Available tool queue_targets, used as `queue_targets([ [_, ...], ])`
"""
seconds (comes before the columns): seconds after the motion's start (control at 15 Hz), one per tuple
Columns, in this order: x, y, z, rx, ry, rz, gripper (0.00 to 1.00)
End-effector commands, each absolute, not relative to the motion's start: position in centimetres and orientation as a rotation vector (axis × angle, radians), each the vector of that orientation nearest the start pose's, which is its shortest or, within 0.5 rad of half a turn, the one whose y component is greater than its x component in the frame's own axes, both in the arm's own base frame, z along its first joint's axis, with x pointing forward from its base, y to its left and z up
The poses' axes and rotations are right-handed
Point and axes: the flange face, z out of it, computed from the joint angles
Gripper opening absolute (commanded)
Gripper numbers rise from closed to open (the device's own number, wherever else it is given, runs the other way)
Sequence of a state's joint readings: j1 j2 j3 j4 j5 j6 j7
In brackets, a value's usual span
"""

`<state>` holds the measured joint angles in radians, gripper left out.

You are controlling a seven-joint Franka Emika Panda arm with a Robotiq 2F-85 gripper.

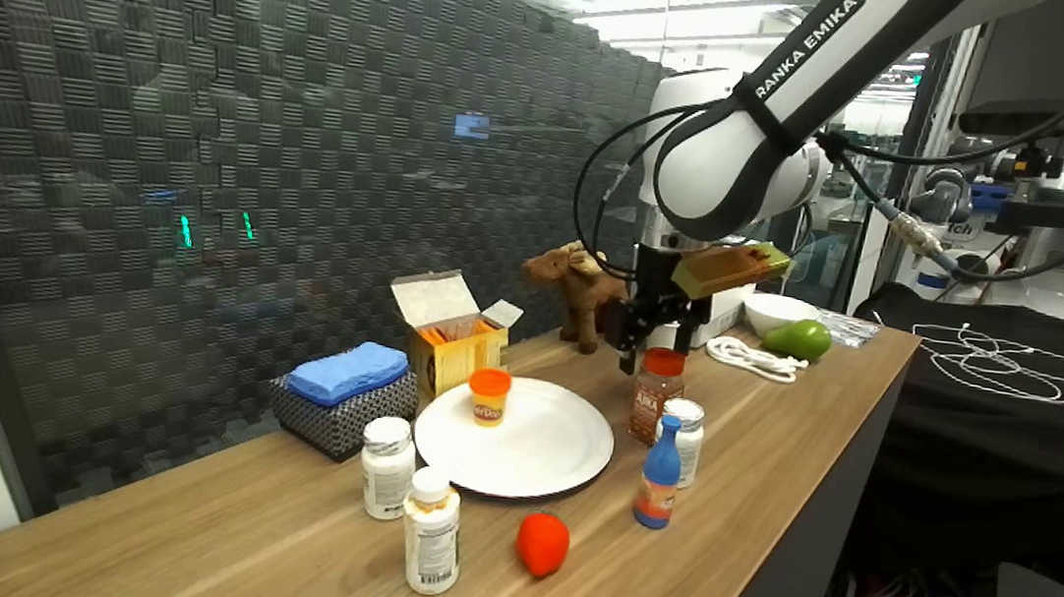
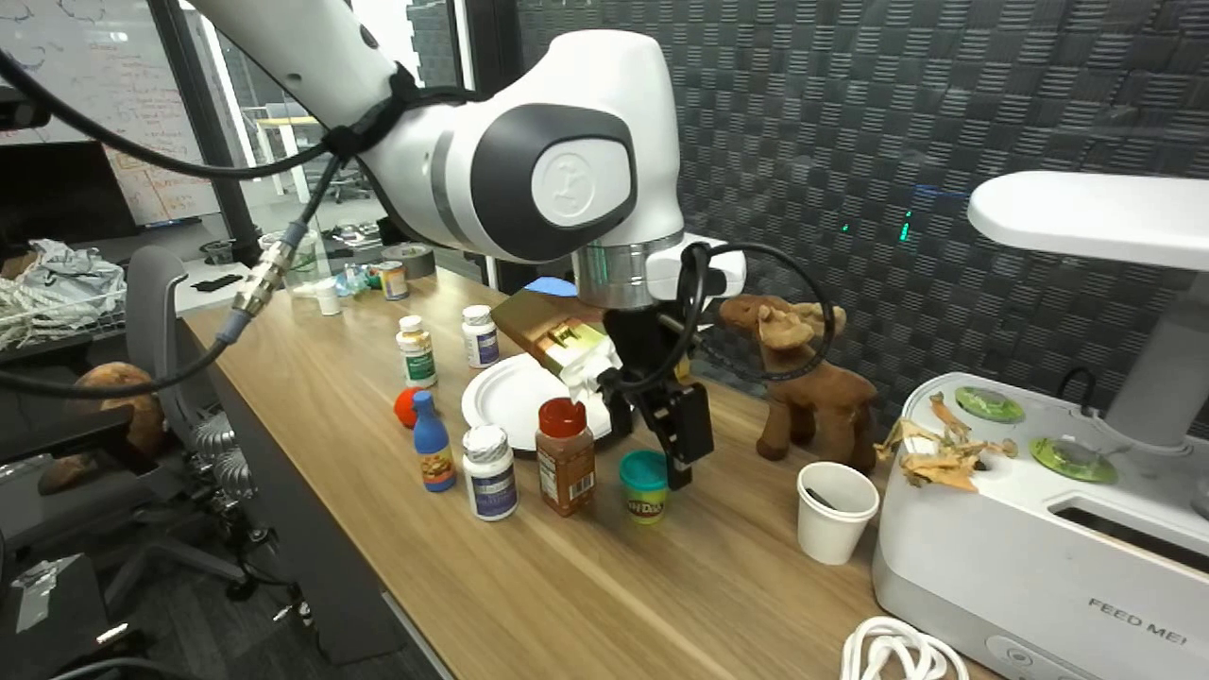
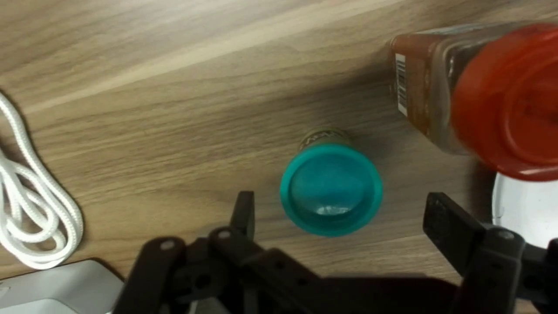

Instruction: Organize all the containers on the white plate

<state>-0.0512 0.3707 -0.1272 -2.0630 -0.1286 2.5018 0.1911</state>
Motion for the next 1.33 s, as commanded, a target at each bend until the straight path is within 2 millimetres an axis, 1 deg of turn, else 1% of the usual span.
queue_targets([
  [0.0,59.9,-10.8,26.3,-3.202,0.444,-0.151,1.0],
  [0.07,60.0,-11.0,26.2,-3.192,0.451,-0.143,0.95],
  [0.2,60.1,-11.3,26.1,-3.179,0.467,-0.132,0.71],
  [0.27,60.1,-11.3,25.9,-3.174,0.473,-0.126,0.7],
  [0.33,60.1,-11.5,25.9,-3.172,0.482,-0.121,0.64],
  [0.4,60.0,-11.7,25.9,-3.171,0.489,-0.117,0.53],
  [0.53,60.0,-11.9,26.1,-3.173,0.498,-0.118,0.37],
  [0.6,60.0,-12.0,26.2,-3.176,0.5,-0.121,0.31],
  [0.67,60.0,-11.9,26.3,-3.178,0.501,-0.125,0.28],
  [0.73,60.0,-11.8,26.6,-3.181,0.5,-0.127,0.27],
  [0.87,60.4,-11.3,27.7,-3.196,0.497,-0.137,0.27],
  [0.93,60.9,-10.7,28.7,-3.208,0.479,-0.155,0.27],
  [1.07,62.0,-8.7,30.4,-3.24,0.393,-0.17,0.27],
  [1.2,63.0,-6.4,31.3,-3.273,0.288,-0.172,0.27],
  [1.27,63.6,-4.9,31.4,-3.294,0.221,-0.182,0.27],
])
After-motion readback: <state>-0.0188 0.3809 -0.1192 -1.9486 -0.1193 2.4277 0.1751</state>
